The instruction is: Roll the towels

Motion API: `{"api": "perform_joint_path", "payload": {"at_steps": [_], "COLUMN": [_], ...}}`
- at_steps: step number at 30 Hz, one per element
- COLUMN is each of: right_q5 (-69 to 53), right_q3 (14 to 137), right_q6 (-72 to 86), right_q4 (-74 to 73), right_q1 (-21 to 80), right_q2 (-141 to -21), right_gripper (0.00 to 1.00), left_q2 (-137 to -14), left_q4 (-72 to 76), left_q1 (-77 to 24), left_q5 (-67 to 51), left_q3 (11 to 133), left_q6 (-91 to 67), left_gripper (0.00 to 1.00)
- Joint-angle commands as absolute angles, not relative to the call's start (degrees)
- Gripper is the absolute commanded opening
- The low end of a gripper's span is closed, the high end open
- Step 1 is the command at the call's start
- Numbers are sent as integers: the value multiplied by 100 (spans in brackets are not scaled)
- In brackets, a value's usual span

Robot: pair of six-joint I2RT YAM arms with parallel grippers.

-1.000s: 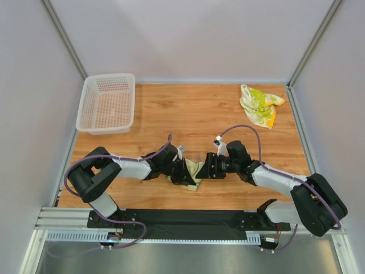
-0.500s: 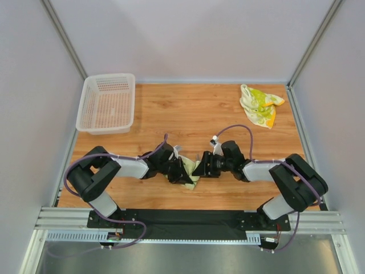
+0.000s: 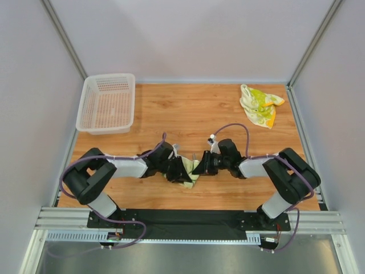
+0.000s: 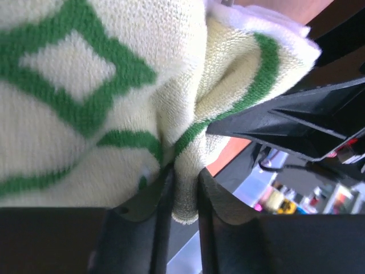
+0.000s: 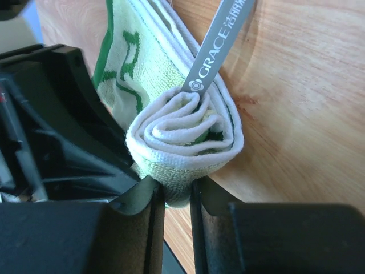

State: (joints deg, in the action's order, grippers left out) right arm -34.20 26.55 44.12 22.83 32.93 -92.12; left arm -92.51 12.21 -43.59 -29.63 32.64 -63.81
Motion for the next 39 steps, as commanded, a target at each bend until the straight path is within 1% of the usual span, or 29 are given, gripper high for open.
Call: {"api": "perform_joint_path", "payload": {"at_steps": [1,2,3,4,7,9,10,11,12,14,16,21,24,34,39], "right_q5": [-2786,-2673,-2620,-2593,-2531,-2470,-2452,-2417,-2408,-2347,-2338,-2276,-2303,-2408,-2426], "right_q3": [2961,3032,3102,3250,3453,3515,3542,3594,3621,3743,3858,4069,4061,3982,3990], "right_q6": [4052,4000,3929,3816,3666,3648,3630,3639,3639,3639,3604,3533,3524,3586,3577], "right_q4": [1452,1015,793,591,36,-272,-333,-464,-518,-754,-939,-1371,-1415,-1310,-1327], "right_q1": [3252,3252,3261,3269,3305,3357,3375,3410,3419,3463,3507,3560,3560,3560,3551], "right_q2": [-8931,-8764,-8684,-8623,-8473,-8464,-8490,-8508,-8517,-8560,-8596,-8578,-8569,-8596,-8587], "right_gripper": [8,8,8,8,7,7,7,6,6,6,6,6,5,4,3], "left_q2": [-8669,-8553,-8456,-8307,-8087,-8060,-8086,-8121,-8156,-8358,-8620,-8973,-9096,-9896,-9976], "left_q4": [-813,-1592,-1939,-2212,-3109,-3751,-3910,-4094,-4113,-3991,-3850,-2893,-2453,-2197,-2127], "left_q1": [-4621,-4710,-4789,-4921,-5228,-5448,-5736,-5896,-6237,-6564,-6871,-7303,-7330,-7330,-7330], "left_q5": [-1822,-1271,-1031,-837,-73,674,964,1524,1808,2474,2749,2804,2708,2356,2355], "left_q3": [3776,3962,4138,4444,5033,5377,5701,5843,5958,6161,6196,6065,5994,6223,6179], "left_q6": [-5644,-5538,-5468,-5380,-5213,-5116,-5054,-4897,-4791,-4441,-4281,-3921,-3876,-3744,-3797], "left_gripper": [31,33,36,42,50,51,52,52,52,52,52,54,55,55,54]}}
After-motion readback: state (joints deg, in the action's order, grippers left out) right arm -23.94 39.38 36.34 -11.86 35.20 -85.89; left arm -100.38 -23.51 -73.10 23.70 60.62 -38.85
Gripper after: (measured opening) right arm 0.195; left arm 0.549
